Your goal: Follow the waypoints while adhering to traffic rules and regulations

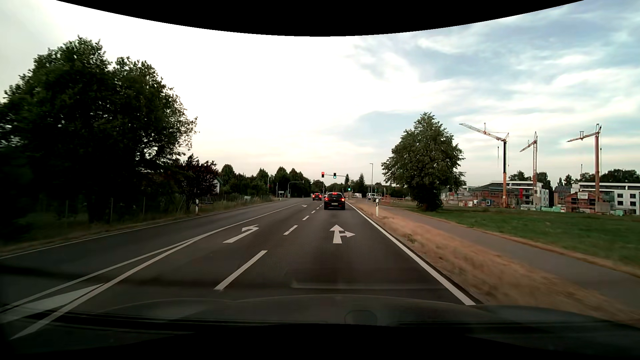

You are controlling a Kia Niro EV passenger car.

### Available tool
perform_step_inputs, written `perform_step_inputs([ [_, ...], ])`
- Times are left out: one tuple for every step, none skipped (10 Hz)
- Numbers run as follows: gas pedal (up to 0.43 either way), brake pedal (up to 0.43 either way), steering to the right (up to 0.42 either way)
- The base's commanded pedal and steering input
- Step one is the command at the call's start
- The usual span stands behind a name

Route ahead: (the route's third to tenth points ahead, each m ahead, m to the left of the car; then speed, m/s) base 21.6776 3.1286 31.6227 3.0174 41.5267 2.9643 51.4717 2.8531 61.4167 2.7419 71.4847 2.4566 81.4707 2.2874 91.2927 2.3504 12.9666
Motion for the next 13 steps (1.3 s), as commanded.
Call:
perform_step_inputs([
  [0.059, 0.006, -0.002],
  [0.059, 0.006, -0.002],
  [0.059, 0.006, -0.002],
  [0.059, 0.006, -0.002],
  [0.059, 0.006, -0.002],
  [0.059, 0.006, -0.002],
  [0.059, 0.006, -0.002],
  [0.059, 0.006, -0.002],
  [0.059, 0.006, -0.002],
  [0.059, 0.006, -0.002],
  [0.059, 0.006, -0.001],
  [0.059, 0.006, 0.0],
  [0.059, 0.006, 0.0],
])
